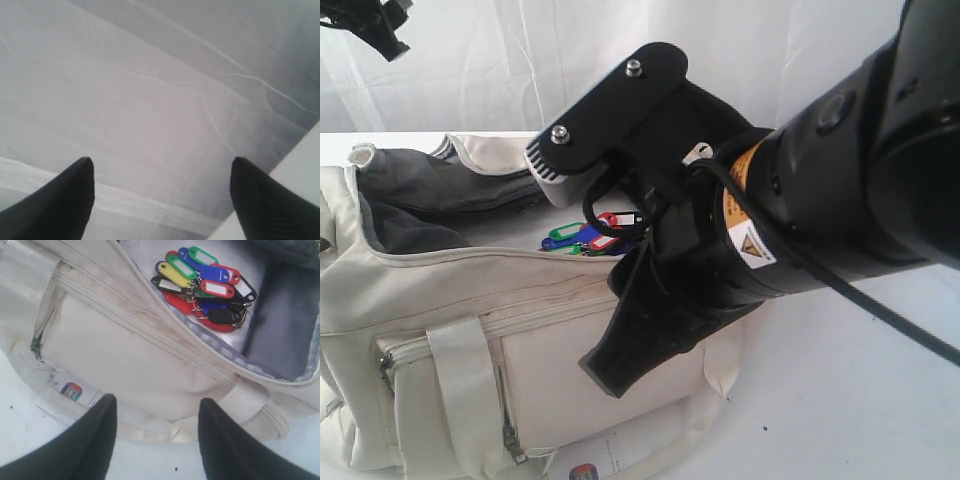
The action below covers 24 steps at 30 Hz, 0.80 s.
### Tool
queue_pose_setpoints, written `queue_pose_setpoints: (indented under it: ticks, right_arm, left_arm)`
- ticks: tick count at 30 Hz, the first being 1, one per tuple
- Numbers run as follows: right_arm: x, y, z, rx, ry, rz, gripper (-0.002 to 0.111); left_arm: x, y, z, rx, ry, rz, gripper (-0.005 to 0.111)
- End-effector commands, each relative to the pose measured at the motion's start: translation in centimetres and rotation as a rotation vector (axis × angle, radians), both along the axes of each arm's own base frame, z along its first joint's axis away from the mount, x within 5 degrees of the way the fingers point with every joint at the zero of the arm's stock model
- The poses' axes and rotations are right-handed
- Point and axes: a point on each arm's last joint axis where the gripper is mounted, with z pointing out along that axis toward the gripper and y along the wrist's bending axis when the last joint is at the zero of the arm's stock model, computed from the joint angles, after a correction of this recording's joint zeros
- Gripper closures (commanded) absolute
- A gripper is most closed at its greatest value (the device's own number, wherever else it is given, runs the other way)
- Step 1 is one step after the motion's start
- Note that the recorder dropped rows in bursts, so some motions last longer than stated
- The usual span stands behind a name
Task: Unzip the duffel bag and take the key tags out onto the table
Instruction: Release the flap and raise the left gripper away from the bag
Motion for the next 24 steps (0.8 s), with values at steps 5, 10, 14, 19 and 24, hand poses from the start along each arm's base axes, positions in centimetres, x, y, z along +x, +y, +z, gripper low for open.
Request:
queue_pose_setpoints:
  ticks: [5,10,14,19,24]
  right_arm:
    - [0.0,-0.2,0.1,0.001,-0.003,-0.007,0.061]
    - [-0.2,-0.2,0.0,0.01,0.018,-0.008,0.061]
    - [0.0,-0.1,0.1,0.031,0.013,-0.027,0.061]
    - [0.1,0.4,0.5,0.085,-0.018,-0.003,0.061]
    - [1.6,-0.2,2.6,0.125,-0.143,-0.131,0.073]
  left_arm:
    - [-6.0,1.3,3.2,-0.228,0.348,0.153,0.061]
    - [-11.7,1.3,5.2,-0.392,0.594,0.201,0.104]
    - [-16.2,1.3,6.0,-0.404,0.744,0.193,0.107]
    - [-21.3,1.0,5.4,-0.502,0.715,0.13,0.107]
    - [-26.2,1.5,3.2,-0.526,0.667,0.12,0.107]
